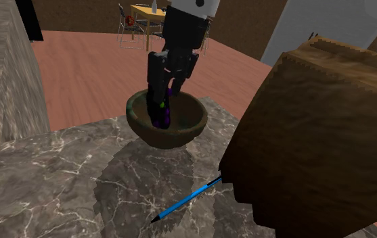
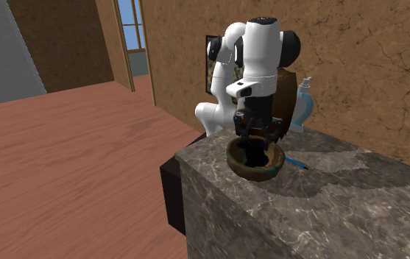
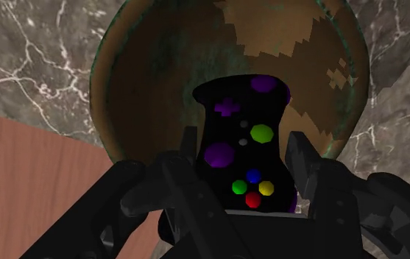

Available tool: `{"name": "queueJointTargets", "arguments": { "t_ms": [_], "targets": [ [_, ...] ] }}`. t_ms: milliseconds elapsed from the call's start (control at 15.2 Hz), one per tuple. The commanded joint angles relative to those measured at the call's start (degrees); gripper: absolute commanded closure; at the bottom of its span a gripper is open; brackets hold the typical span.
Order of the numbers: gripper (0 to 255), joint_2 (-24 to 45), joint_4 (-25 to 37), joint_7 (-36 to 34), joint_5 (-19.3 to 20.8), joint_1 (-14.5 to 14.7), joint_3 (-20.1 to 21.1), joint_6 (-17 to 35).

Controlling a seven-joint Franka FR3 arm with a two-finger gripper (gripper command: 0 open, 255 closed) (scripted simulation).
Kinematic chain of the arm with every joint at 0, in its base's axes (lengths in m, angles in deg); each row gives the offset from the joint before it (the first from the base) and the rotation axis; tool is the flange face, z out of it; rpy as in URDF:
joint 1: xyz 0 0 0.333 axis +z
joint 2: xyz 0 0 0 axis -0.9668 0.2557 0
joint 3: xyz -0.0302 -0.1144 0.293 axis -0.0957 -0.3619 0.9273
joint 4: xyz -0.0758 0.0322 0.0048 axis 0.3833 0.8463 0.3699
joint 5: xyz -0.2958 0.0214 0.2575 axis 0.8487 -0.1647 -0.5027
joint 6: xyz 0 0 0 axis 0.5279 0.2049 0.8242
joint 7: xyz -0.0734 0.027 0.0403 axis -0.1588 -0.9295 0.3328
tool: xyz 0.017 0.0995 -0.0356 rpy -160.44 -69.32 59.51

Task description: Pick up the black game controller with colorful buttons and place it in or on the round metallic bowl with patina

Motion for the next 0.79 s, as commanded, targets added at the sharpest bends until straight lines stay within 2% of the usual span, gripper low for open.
{"name": "queueJointTargets", "arguments": {
  "t_ms": [0, 132, 198, 528, 726],
  "targets": [
    [255, -0.01, -0.02, 0.01, 0.00, 0.00, 0.00, 0.04],
    [255, -0.01, -0.02, 0.01, 0.00, 0.00, 0.00, 0.04],
    [0, -0.01, -0.03, 0.01, 0.00, 0.00, 0.00, 0.04],
    [0, -0.01, -0.03, 0.01, 0.00, 0.00, 0.00, 0.04],
    [0, 0.72, 6.34, -0.39, 0.57, -0.37, -0.69, -5.68]
  ]
}}
